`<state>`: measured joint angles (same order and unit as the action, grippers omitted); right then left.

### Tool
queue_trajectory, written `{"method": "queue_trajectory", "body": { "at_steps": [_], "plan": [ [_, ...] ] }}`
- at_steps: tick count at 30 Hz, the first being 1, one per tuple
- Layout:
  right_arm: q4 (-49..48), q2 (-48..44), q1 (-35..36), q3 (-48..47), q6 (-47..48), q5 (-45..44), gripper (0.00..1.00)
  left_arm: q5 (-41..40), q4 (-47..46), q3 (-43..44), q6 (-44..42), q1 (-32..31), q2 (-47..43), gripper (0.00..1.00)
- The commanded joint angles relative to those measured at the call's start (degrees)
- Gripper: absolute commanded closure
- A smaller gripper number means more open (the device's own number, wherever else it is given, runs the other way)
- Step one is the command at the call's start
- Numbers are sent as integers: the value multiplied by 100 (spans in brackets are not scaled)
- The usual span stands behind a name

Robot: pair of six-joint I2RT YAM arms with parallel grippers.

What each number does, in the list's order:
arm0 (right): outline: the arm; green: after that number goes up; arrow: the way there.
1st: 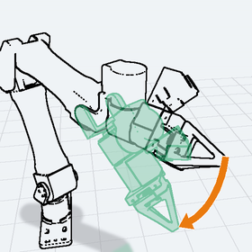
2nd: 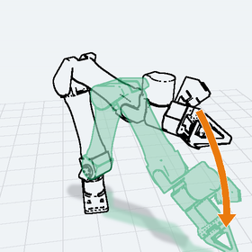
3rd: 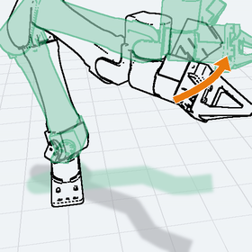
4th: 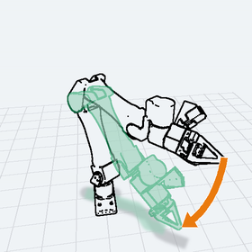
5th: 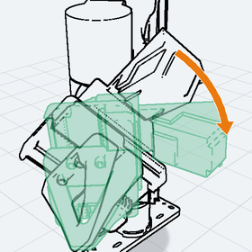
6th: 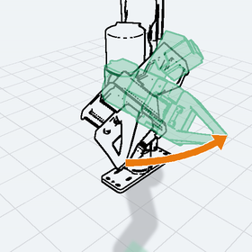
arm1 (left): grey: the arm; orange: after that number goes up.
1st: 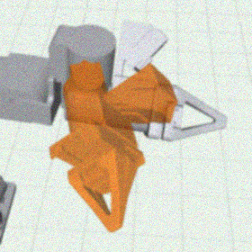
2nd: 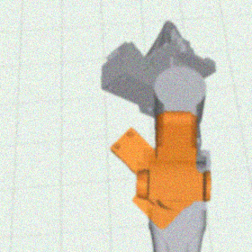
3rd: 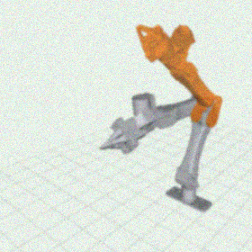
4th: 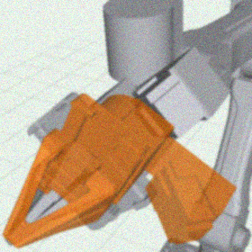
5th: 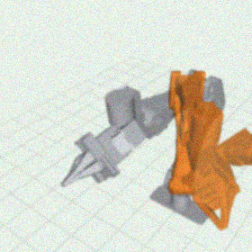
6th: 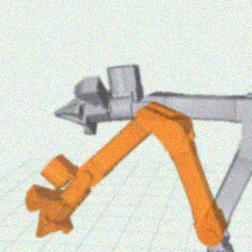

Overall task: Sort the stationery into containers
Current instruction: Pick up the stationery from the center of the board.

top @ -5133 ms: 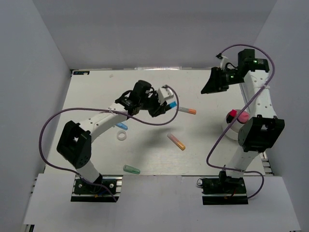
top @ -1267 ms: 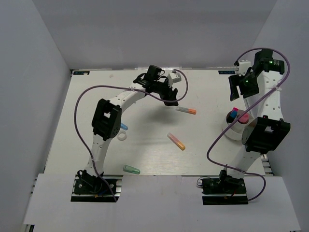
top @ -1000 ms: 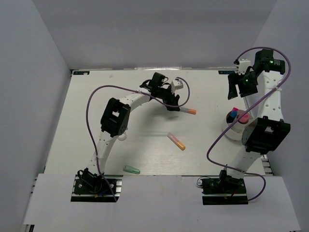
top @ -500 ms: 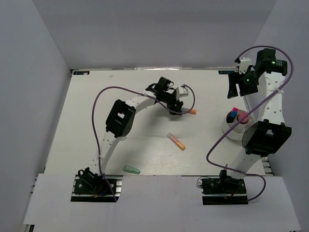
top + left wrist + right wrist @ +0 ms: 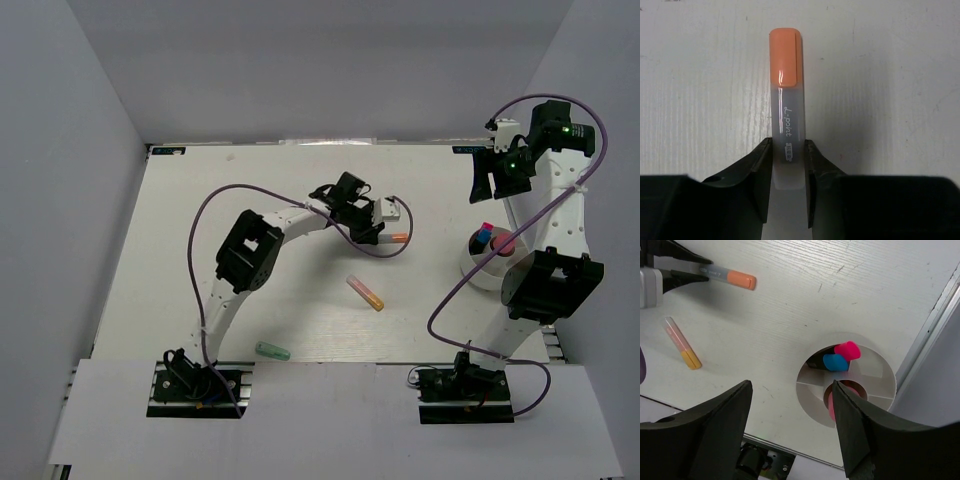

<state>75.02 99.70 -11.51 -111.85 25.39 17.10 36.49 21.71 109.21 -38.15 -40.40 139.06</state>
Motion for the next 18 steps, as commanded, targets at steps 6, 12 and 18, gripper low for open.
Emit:
{"method": "queue_trajectory", "body": {
  "at_steps": [6, 12, 18],
  "plan": [
    [30, -249, 43, 207, -157, 355, 29, -820, -95, -1436, 500, 5, -739, 86],
    [30, -320, 105, 647, -385, 1101, 28, -906, -1397, -2851, 1748, 59, -2321, 99],
    [30, -188, 149, 849, -719, 2277, 24, -722, -1977, -3774, 2566, 6, -3560, 100]
  ]
}}
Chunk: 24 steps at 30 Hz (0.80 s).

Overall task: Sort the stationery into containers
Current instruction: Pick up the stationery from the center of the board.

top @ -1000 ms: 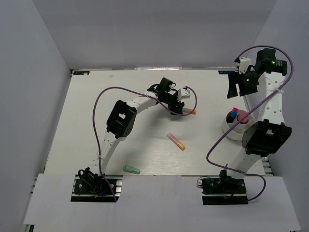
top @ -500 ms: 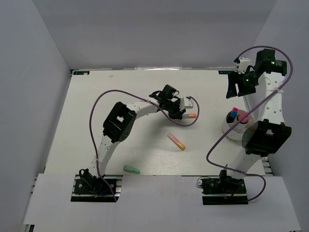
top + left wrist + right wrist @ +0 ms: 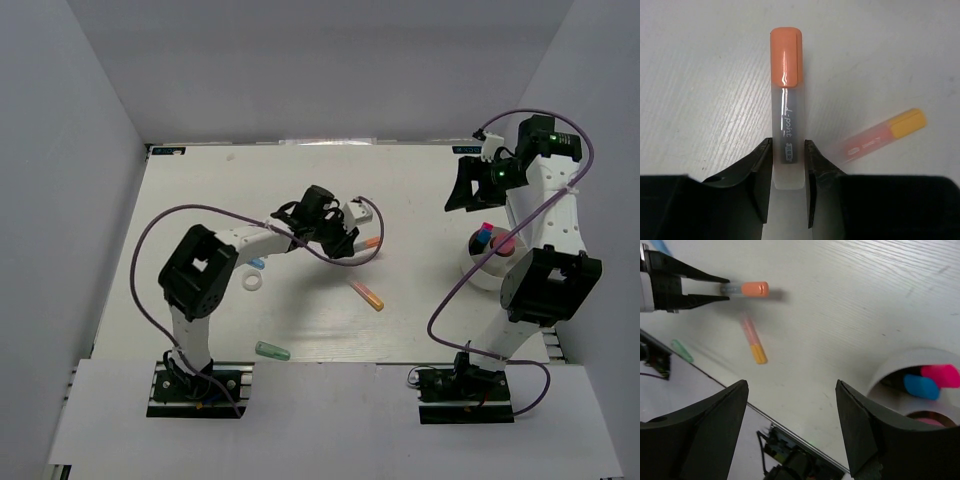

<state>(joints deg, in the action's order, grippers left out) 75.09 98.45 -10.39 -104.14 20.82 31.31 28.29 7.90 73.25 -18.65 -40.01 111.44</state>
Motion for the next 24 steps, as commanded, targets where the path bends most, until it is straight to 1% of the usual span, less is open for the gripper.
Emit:
{"method": "queue_trajectory", "body": {
  "at_steps": [1, 3, 5, 6, 8, 9, 12, 15, 16, 19, 21, 22, 24],
  "plan": [
    [23, -37, 37, 87, -289, 1007, 23, 106, -605, -241, 696, -94, -921, 100],
    [23, 33, 55, 52, -315, 1315, 23, 220, -553, -277, 854, -95, -1168, 100],
    [23, 103, 151, -1, -333, 1447, 22, 378, -535, -259, 1301, -95, -1300, 100],
    [23, 104, 178, 42, -324, 1509, 22, 474, -544, -250, 1538, -95, -1326, 100],
    [23, 121, 283, 130, -350, 1693, 22, 571, -605, -242, 1733, -95, -1388, 100],
    [23, 113, 353, 313, -350, 1781, 22, 676, -614, -233, 1986, -95, -1379, 100],
    [23, 139, 564, 552, -394, 1993, 22, 800, -746, -171, 2356, -95, -1327, 100],
    [15, 191, 758, 561, -465, 2020, 19, 871, -746, -48, 2489, -95, -1283, 100],
    [23, 200, 793, 587, -482, 2028, 19, 888, -929, -31, 2542, -95, -1274, 100],
    [32, 209, 1012, 754, -500, 2037, 18, 871, -878, 101, 2569, -95, -1256, 100],
    [23, 244, 1031, 763, -535, 2028, 17, 871, -843, 154, 2560, -95, -1274, 100],
    [32, 279, 1205, 746, -552, 2019, 17, 923, -852, 163, 2569, -95, -1282, 100],
    [32, 315, 1250, 737, -579, 2019, 17, 941, -834, 180, 2595, -95, -1300, 100]
  ]
}}
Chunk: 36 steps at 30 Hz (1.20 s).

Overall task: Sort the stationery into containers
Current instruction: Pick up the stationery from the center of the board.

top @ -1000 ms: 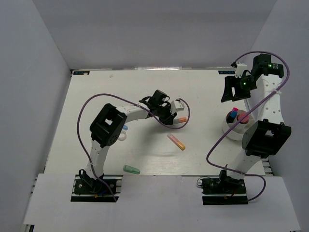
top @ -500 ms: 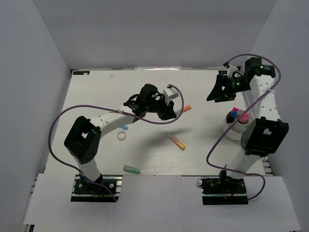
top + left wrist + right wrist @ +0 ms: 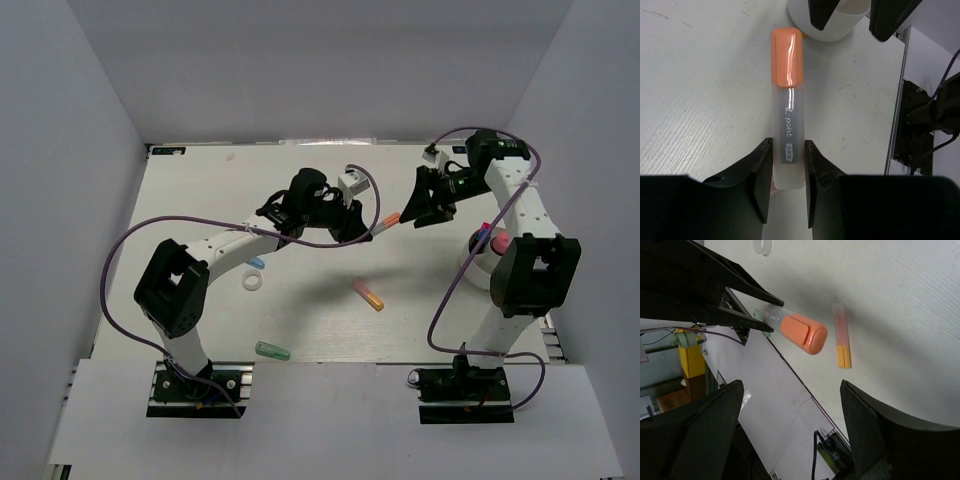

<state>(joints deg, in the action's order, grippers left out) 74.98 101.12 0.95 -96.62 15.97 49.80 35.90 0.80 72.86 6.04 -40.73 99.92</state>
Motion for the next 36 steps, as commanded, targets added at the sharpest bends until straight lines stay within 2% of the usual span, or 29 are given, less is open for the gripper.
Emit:
{"method": "queue_trajectory", "body": {
  "at_steps": [1, 7, 9, 16, 21, 31, 33, 36],
  "plan": [
    [43, 65, 133, -15, -102, 179, 16, 224, -132, 220, 134, -23, -166, 100],
    [43, 179, 318, -85, -111, 214, 20, 295, -141, 281, 178, -75, -175, 100],
    [43, 206, 335, -129, -120, 223, 25, 330, -159, 290, 195, -75, -183, 100],
    [34, 364, 415, -208, -111, 258, 34, 409, -185, 317, 204, -75, -192, 100],
    [34, 417, 388, -243, -120, 311, 45, 418, -203, 299, 195, -75, -183, 100],
    [34, 602, 371, -322, -190, 531, 54, 365, -124, 273, 47, -128, -245, 100],
    [34, 628, 362, -349, -199, 592, 58, 347, -115, 246, 2, -128, -245, 100],
    [34, 646, 371, -375, -199, 627, 70, 286, -115, 229, -130, -181, -280, 100]
  ]
}}
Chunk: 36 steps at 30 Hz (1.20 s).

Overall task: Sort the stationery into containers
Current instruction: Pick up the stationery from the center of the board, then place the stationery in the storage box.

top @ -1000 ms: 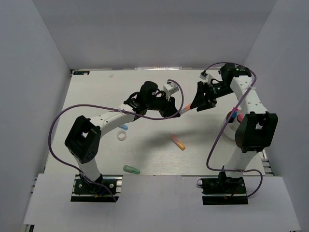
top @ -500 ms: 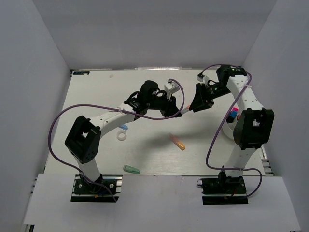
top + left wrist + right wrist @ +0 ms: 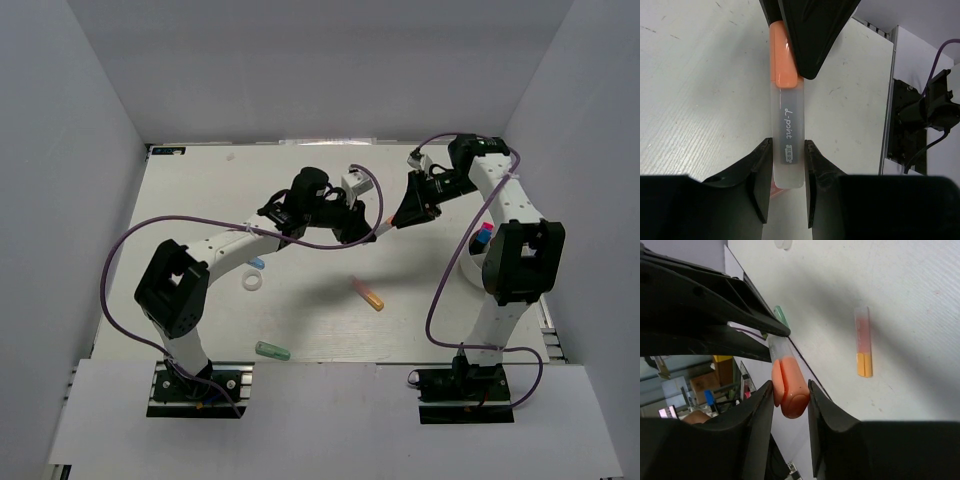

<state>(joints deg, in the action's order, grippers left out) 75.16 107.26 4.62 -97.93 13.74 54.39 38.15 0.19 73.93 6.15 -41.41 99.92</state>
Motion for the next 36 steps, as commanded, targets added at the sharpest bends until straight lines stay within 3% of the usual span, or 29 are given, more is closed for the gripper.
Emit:
{"method": "queue_trajectory", "body": {
  "at_steps": [1, 3, 4, 6, 10, 14, 15, 16, 21, 26, 31, 36],
  "plan": [
    [17, 40, 4, -235, 15, 186, 76, 43, -54, 122, -184, -113, -263, 100],
    [17, 23, 4, -235, 24, 177, 86, 8, 122, 130, -220, -165, -262, 99],
    [17, 14, 4, -235, 32, 168, 94, -18, 157, 130, -228, -166, -262, 95],
    [8, -21, -5, -235, 59, 151, 100, -62, 192, 122, -263, -166, -262, 84],
    [8, -135, -31, -244, 112, 37, 100, -167, 297, 51, -316, -166, -315, 64],
    [8, -258, -58, -314, 208, -191, 100, -308, 412, -80, -308, -166, -438, 32],
    [8, -267, -84, -341, 226, -236, 100, -343, 429, -115, -264, -105, -456, 10],
    [-1, -293, -110, -367, 235, -306, 100, -326, 386, -151, -238, -104, -508, 2],
    [-1, -399, -260, -647, 401, -938, 100, -887, 972, 77, -430, 80, -684, 2],
    [-45, -724, -374, -1184, 551, -2508, 100, -906, 1501, 437, -588, 361, -755, 2],
    [8, -1040, -401, -1685, 963, -4125, 100, -442, 1827, 587, -598, 712, -711, 2],
    [-1, -1505, -655, -1449, 1403, -5332, 100, 121, 2020, 789, -835, 819, -588, 2]
  ]
}}
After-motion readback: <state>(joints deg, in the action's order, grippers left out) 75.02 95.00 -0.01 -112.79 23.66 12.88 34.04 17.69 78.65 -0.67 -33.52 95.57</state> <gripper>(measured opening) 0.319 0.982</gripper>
